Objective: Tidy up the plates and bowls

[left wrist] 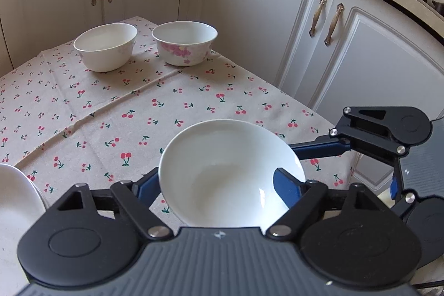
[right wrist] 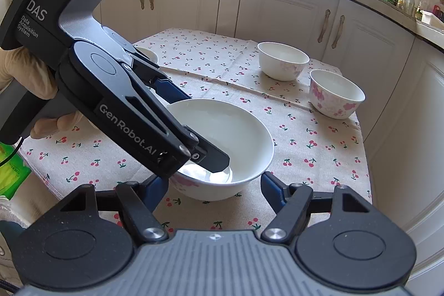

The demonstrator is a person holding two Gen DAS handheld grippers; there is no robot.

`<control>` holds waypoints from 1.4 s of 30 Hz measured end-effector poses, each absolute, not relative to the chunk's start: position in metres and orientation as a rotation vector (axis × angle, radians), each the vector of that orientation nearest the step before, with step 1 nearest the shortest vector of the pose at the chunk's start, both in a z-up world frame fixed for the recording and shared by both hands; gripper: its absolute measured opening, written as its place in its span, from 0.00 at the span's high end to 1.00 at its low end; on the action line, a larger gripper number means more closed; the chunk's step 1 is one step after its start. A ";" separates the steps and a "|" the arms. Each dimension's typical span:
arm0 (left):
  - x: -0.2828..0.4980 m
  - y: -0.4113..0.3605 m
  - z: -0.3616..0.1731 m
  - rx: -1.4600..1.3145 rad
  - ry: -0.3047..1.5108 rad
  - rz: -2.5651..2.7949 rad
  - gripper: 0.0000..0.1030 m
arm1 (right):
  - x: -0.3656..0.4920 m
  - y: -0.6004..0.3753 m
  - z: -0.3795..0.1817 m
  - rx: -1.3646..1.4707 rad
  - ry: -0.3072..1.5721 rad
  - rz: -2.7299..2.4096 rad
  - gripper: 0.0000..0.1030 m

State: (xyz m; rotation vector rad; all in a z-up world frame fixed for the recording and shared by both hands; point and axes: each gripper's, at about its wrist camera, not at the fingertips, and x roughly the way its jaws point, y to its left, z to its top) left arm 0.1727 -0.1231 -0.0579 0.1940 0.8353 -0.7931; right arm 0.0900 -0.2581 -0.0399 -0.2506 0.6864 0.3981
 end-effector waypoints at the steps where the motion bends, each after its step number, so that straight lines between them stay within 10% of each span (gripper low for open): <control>1: 0.172 -0.123 -0.058 0.192 0.833 -0.793 0.14 | 0.090 -0.258 -0.040 -0.250 0.688 0.400 0.25; 9: 0.159 -0.119 -0.046 0.198 0.737 -0.786 0.07 | 0.086 -0.262 -0.035 -0.220 0.651 0.403 0.01; 42: 0.257 -0.132 0.023 0.201 0.724 -0.761 0.01 | 0.133 -0.337 -0.018 -0.158 0.528 0.206 0.00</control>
